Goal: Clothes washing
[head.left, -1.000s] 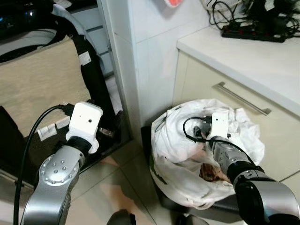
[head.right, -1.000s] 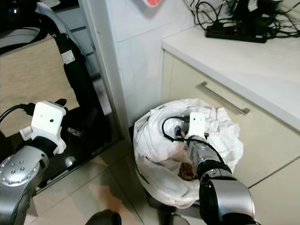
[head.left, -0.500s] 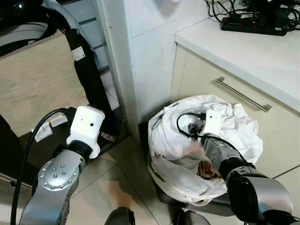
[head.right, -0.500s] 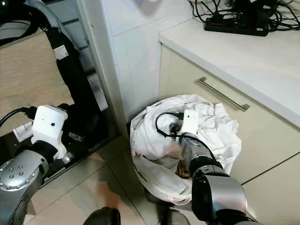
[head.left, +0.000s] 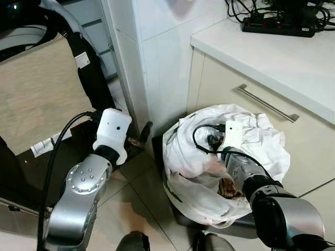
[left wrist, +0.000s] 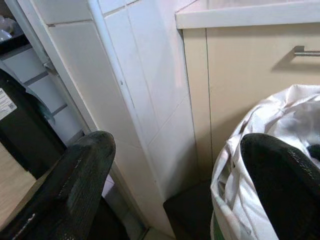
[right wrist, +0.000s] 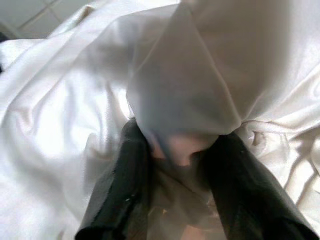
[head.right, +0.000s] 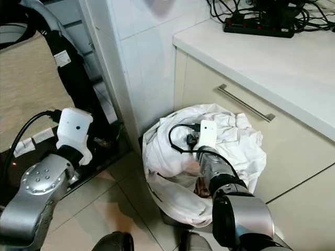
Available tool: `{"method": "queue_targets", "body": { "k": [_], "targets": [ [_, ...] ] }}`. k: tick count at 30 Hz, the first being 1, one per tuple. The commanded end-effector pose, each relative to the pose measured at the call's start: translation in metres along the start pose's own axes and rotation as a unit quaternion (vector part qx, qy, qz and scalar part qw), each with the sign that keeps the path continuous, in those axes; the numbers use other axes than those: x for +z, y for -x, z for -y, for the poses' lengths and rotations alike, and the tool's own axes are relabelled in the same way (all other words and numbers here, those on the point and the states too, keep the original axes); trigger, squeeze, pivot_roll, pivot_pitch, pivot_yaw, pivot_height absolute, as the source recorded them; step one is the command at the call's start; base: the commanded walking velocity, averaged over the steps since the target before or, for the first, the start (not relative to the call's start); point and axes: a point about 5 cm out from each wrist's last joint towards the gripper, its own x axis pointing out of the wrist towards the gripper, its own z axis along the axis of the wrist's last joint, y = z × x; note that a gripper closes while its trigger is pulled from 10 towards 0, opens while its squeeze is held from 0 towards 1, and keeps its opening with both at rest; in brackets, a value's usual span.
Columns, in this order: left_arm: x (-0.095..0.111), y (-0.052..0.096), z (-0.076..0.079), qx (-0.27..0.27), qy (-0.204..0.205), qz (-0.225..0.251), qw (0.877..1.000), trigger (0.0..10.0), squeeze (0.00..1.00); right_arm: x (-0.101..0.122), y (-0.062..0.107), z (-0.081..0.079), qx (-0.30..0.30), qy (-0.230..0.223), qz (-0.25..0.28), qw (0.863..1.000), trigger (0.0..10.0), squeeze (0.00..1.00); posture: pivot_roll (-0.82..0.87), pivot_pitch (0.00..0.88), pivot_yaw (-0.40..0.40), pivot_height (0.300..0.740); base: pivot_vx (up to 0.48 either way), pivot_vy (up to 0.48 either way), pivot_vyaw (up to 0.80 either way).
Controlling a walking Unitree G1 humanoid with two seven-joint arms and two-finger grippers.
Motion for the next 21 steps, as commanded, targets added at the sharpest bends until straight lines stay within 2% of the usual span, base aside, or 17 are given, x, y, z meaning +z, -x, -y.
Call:
{"method": "queue_targets", "body": {
  "k": [1, 4, 7, 8, 11, 13, 14, 16, 21],
  "targets": [
    [-0.001, -0.008, 0.003, 0.004, 0.004, 0.009, 1.000, 10.0, 0.00, 0.007, -0.001, -0.008, 0.027, 0.015, 0.026, 0.999, 0.0, 0.03, 0.05, 0.069, -0.003, 0.740, 0.000, 0.000, 0.00],
    [-0.003, -0.015, 0.007, 0.002, 0.008, 0.012, 1.000, 10.0, 0.00, 0.015, -0.001, -0.009, 0.037, 0.019, 0.048, 0.998, 0.0, 0.03, 0.03, 0.046, -0.015, 0.740, 0.000, 0.000, 0.00],
    [-0.004, -0.023, 0.007, 0.006, 0.010, 0.017, 1.000, 10.0, 0.00, 0.027, 0.000, -0.012, 0.057, 0.050, 0.080, 0.994, 0.0, 0.03, 0.00, 0.000, -0.022, 0.740, 0.000, 0.000, 0.00],
    [-0.005, -0.025, 0.006, 0.008, 0.010, 0.018, 1.000, 10.0, 0.00, 0.033, 0.001, -0.014, 0.067, 0.060, 0.096, 0.991, 0.0, 0.00, 0.00, 0.000, -0.023, 0.740, 0.000, 0.000, 0.00],
    [-0.007, -0.029, 0.005, 0.010, 0.008, 0.019, 1.000, 10.0, 0.00, 0.043, 0.002, -0.016, 0.078, 0.071, 0.122, 0.987, 0.0, 0.00, -0.02, 0.000, -0.028, 0.740, 0.000, 0.000, 0.00],
    [-0.010, -0.038, 0.004, 0.013, 0.008, 0.024, 1.000, 10.0, 0.00, 0.055, 0.006, -0.015, 0.084, 0.082, 0.159, 0.980, 0.0, 0.00, -0.04, 0.000, -0.031, 0.740, 0.000, 0.000, 0.00],
    [-0.010, -0.038, 0.004, 0.013, 0.008, 0.024, 1.000, 10.0, 0.00, 0.055, 0.006, -0.015, 0.084, 0.082, 0.159, 0.980, 0.0, 0.00, -0.04, 0.000, -0.031, 0.740, 0.000, 0.000, 0.00],
    [-0.009, -0.046, 0.006, 0.012, 0.008, 0.033, 0.999, 10.0, 0.00, 0.068, 0.013, -0.012, 0.081, 0.087, 0.201, 0.972, 0.0, 0.00, -0.06, 0.000, -0.028, 0.740, 0.000, 0.000, 0.00],
    [-0.003, -0.058, 0.008, 0.008, 0.007, 0.051, 0.999, 10.0, 0.00, 0.087, 0.024, -0.005, 0.073, 0.068, 0.258, 0.961, 0.0, 0.00, -0.07, 0.000, -0.026, 0.740, 0.000, 0.000, 0.00]
  ]
}}
